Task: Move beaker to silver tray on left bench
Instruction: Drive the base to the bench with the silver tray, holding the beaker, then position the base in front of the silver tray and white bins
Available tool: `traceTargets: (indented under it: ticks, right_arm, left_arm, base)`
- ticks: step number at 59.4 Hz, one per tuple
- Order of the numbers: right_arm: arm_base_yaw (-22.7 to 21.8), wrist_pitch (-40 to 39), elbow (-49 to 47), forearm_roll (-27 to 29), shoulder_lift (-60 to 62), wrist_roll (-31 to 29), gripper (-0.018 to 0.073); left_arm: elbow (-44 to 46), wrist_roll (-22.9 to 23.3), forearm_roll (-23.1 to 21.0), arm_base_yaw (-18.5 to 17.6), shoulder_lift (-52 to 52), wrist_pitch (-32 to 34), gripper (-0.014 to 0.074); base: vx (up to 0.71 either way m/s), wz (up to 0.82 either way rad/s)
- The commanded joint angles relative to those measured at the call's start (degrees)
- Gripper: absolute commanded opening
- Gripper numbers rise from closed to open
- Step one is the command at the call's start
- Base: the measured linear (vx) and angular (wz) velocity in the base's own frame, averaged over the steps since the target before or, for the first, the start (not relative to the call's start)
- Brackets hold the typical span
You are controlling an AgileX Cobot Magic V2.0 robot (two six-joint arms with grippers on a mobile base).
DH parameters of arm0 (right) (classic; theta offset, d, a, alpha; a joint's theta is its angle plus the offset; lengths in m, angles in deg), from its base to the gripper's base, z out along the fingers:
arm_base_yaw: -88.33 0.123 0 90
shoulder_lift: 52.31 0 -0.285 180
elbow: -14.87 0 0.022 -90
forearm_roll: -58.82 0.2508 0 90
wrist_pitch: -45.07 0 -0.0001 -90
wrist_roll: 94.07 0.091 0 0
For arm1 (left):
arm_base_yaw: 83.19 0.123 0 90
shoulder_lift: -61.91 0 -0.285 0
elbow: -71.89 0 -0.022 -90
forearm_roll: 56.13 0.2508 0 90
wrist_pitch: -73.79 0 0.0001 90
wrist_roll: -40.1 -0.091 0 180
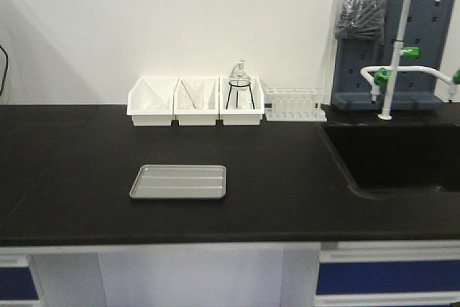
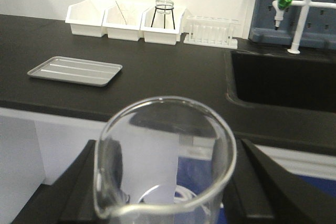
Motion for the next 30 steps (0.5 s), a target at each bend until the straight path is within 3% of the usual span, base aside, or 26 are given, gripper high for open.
traceTargets:
  ticks: [1,30]
  right_arm:
    - [-0.27,-4.38,-1.61,-0.33,-0.03,-0.37,-0.0011]
    - [-0.27,-4.31,-1.61,-0.33,-0.03,-0.37,-0.0011]
  left_arm:
    - [-1.14,0.11,-0.06,-0.39,0.43,4.76,0.0001]
    - [-1.14,0.11,-0.06,-0.39,0.43,4.76,0.0001]
  base:
    - [0.47,0.09]
    - [0.49,0.04]
